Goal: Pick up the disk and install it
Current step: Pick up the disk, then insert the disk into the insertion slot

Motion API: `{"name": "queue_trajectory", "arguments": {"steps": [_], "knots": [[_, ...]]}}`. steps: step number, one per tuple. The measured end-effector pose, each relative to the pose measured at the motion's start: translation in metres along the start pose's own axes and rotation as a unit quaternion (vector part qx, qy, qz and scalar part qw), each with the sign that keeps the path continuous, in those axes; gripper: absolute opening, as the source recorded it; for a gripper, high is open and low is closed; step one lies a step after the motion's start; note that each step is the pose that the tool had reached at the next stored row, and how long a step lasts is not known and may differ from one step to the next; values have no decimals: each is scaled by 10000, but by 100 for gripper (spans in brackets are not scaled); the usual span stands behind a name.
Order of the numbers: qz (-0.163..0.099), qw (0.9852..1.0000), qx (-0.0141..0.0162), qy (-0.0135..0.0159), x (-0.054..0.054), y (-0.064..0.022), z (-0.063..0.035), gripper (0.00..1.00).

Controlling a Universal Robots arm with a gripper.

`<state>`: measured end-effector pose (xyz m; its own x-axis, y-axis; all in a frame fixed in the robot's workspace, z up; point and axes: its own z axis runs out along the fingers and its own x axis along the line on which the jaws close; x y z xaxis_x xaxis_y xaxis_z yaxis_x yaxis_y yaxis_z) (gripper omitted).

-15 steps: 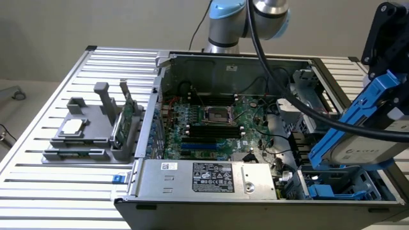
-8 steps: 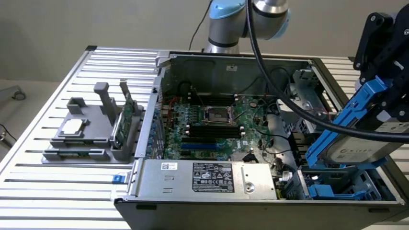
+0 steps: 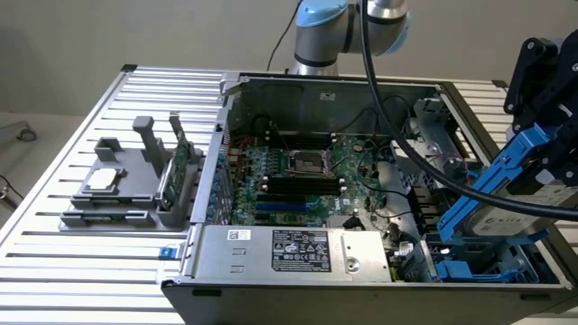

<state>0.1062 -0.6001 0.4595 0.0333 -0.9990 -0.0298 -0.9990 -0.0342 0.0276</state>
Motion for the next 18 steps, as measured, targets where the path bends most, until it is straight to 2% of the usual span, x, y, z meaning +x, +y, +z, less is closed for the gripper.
{"name": "queue_trajectory", "arguments": {"steps": [5, 18], "knots": [[13, 10000, 2, -5, 3, -11, 87, 33], [13, 10000, 1, -4, 3, -13, 93, 33]]}}
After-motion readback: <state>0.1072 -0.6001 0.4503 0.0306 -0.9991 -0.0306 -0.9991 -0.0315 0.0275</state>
